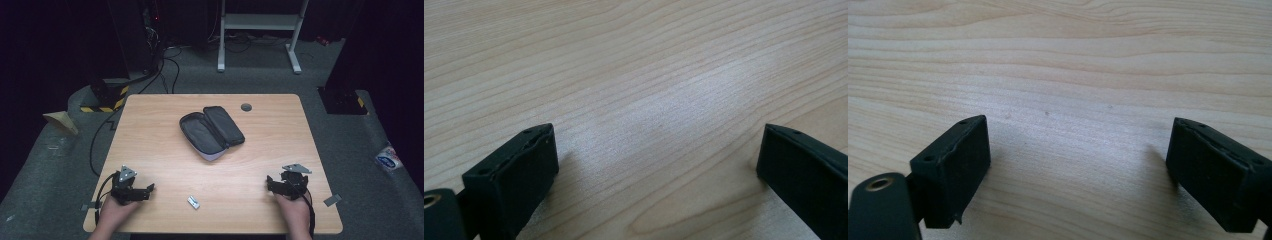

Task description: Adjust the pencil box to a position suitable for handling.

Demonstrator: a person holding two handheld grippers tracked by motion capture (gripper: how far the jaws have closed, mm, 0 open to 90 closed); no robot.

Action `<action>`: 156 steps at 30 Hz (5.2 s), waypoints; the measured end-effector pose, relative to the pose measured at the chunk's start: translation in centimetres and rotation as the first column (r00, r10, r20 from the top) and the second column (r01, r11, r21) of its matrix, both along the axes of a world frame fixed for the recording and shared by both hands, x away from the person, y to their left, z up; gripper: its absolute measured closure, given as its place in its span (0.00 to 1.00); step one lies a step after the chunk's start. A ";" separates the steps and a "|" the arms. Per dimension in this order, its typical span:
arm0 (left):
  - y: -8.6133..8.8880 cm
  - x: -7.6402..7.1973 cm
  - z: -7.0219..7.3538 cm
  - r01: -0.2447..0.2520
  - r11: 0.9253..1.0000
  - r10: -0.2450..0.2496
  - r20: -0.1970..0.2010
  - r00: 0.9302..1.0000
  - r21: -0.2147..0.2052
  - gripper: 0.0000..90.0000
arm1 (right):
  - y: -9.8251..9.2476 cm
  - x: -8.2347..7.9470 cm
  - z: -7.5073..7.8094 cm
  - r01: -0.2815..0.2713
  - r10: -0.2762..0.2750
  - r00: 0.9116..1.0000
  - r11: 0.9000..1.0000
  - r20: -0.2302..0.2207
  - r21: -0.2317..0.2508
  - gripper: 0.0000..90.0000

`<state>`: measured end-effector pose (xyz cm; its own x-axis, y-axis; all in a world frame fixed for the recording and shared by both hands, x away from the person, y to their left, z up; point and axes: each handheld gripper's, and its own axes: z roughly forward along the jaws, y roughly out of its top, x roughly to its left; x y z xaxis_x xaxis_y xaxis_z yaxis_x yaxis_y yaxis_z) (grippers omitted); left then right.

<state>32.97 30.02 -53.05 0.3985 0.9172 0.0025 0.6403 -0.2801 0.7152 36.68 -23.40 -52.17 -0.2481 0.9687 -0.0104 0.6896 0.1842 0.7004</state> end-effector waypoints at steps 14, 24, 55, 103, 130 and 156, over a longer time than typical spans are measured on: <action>0.0 0.1 0.0 0.011 1.000 -0.011 -0.002 1.000 -0.001 0.04 | 1.6 -0.7 1.3 -0.025 0.024 0.998 1.000 0.062 0.017 0.16; 0.0 0.0 0.0 0.014 1.000 -0.014 0.002 1.000 0.005 0.04 | 3.3 -0.5 1.4 -0.083 0.081 0.993 0.996 0.082 0.018 0.20; -0.1 0.0 0.0 0.007 1.000 -0.007 0.002 1.000 -0.001 0.05 | 12.3 3.1 4.3 -0.208 0.194 0.971 0.974 0.136 0.092 0.34; -0.1 0.0 0.0 0.015 1.000 -0.015 0.004 1.000 -0.003 0.05 | 15.7 7.7 2.2 -0.128 0.123 0.991 0.988 0.062 0.086 0.33; -0.1 -0.3 0.0 0.017 1.000 -0.017 0.013 1.000 0.001 0.08 | 7.6 3.4 3.5 -0.111 0.096 0.989 0.984 0.109 0.139 0.42; -7.0 2.3 3.3 0.090 0.982 -0.063 0.157 0.986 -0.168 0.51 | 8.8 2.8 1.9 -0.159 0.147 0.985 0.975 0.086 0.157 0.80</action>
